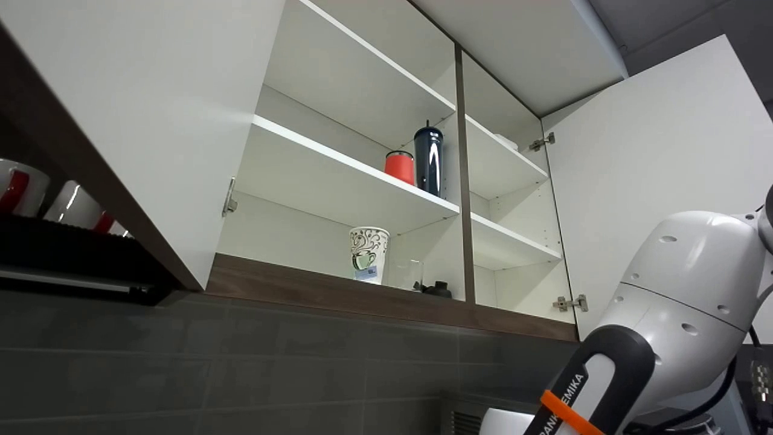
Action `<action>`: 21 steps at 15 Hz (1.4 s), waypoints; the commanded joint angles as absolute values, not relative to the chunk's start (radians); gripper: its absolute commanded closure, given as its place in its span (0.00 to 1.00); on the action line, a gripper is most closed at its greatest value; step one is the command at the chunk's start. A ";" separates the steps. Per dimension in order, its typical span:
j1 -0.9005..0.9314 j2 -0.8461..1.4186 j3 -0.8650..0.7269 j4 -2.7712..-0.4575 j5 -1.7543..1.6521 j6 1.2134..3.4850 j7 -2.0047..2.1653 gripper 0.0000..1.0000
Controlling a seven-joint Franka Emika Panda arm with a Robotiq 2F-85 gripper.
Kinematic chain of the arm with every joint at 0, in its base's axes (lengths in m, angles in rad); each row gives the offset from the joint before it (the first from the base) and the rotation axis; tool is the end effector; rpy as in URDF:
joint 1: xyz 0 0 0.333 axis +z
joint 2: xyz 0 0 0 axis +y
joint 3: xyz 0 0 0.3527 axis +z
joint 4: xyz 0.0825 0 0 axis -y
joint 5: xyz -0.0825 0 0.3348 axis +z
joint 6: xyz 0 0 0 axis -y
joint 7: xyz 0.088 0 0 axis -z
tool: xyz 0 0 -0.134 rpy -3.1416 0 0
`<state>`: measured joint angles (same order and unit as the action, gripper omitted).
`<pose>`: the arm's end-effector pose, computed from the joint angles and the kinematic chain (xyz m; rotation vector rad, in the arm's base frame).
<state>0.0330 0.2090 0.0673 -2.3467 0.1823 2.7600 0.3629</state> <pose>0.5187 0.0459 0.3141 -2.9196 0.6343 -0.2624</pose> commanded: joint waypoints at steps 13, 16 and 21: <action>-0.046 -0.020 -0.050 -2.508 0.227 2.633 0.321 0.99; -0.051 0.001 -0.054 -2.551 0.223 2.701 0.324 0.99; -0.050 0.017 -0.054 -2.604 0.224 2.845 0.343 0.64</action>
<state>-0.0511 0.0129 -0.0549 -2.5753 0.2211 2.7863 0.3232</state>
